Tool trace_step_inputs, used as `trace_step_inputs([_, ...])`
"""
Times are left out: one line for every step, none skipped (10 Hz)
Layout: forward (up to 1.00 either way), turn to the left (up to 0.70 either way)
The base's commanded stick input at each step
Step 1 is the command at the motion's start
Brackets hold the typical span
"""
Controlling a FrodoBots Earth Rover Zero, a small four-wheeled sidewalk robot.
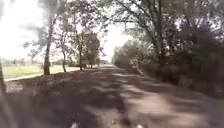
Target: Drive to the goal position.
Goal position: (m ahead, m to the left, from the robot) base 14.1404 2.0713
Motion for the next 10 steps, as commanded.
trace_step_inputs([0.46,0.0])
trace_step_inputs([0.45,0.0])
trace_step_inputs([0.46,0.0])
trace_step_inputs([0.47,0.0])
trace_step_inputs([0.58,0.0])
trace_step_inputs([0.68,0.0])
trace_step_inputs([0.7,0.0])
trace_step_inputs([0.7,0.0])
trace_step_inputs([0.7,0.0])
trace_step_inputs([0.7,0.0])
